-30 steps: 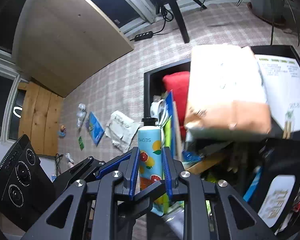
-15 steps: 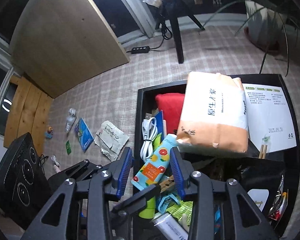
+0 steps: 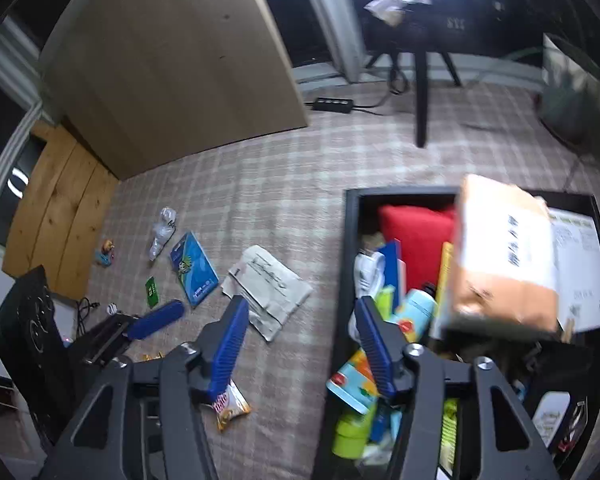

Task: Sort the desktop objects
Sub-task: 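Move the right tool to the blue card package on the cloth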

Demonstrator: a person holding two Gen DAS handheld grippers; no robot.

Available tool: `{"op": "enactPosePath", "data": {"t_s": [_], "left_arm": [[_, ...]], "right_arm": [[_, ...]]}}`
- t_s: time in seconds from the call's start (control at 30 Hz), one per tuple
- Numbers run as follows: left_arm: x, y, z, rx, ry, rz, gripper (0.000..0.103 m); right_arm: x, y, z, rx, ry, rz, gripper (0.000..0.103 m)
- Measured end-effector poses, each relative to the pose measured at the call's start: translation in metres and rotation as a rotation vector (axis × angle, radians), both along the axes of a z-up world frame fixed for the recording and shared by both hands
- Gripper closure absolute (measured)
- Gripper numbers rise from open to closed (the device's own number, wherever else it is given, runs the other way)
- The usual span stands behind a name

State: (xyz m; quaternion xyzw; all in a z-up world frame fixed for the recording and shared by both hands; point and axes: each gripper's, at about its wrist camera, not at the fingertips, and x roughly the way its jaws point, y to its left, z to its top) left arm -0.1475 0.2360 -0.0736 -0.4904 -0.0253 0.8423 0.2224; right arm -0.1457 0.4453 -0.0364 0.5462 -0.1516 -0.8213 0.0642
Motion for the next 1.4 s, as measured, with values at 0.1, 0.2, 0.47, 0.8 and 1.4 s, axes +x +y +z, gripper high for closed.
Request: {"op": "enactPosePath", "data": {"t_s": [0.1,0.2,0.47,0.8,1.4], "left_arm": [[-0.003,-0.027,-0.002,-0.018,0.0,0.055,0.021],[-0.007,-0.053,-0.008,-0.032,-0.017,0.124,0.019],[-0.026,-0.102,-0.041,-0.02,-0.109,0.256,0.019],[-0.044,-0.113,-0.07,0.01,-0.167,0.286,0.018],[-0.058,-0.11,-0.087,0.073,-0.194,0.271,0.019]], "right_arm": [[-0.013,-0.02,-0.003,0.007,-0.004,0.041,0.049],[-0.031,-0.043,-0.009,0.004,-0.024,0.087,0.049],[-0.081,-0.107,-0.041,-0.028,-0.096,0.239,0.048],[-0.124,-0.156,-0.092,-0.061,-0.206,0.332,0.048],[-0.143,-0.174,-0.126,-0.083,-0.278,0.345,0.064]]}}
